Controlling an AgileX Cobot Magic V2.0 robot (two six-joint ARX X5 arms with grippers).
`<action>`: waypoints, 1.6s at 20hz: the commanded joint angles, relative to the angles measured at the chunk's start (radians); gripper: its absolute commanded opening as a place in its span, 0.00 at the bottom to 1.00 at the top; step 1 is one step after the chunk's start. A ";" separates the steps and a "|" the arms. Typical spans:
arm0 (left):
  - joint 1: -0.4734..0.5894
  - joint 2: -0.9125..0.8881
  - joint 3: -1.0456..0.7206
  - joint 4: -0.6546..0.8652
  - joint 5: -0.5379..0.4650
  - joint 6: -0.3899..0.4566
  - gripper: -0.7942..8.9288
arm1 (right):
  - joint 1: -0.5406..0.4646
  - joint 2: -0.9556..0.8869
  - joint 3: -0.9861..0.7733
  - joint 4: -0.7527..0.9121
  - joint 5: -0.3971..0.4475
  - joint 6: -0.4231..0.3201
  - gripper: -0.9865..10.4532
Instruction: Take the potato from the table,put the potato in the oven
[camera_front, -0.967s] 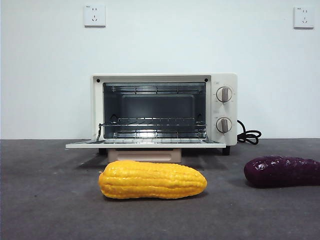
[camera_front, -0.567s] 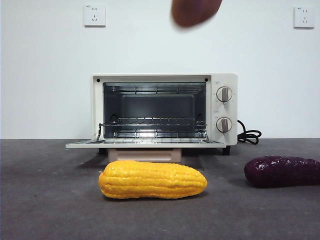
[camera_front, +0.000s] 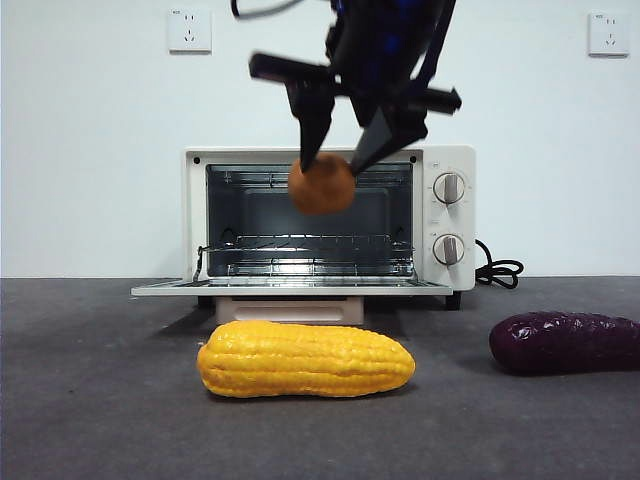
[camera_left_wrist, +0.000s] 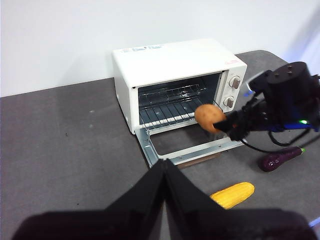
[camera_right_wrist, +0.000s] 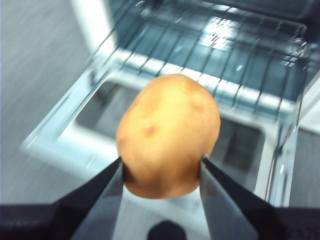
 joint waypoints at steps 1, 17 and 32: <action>0.002 0.005 -0.005 0.005 -0.002 -0.006 0.08 | -0.041 0.039 -0.007 0.114 -0.011 -0.013 0.22; 0.002 0.079 -0.005 0.005 -0.002 0.005 0.08 | -0.176 0.341 0.243 0.232 -0.169 -0.039 0.22; 0.002 0.079 -0.005 0.005 -0.002 0.005 0.08 | -0.177 0.422 0.293 0.263 -0.117 -0.039 0.31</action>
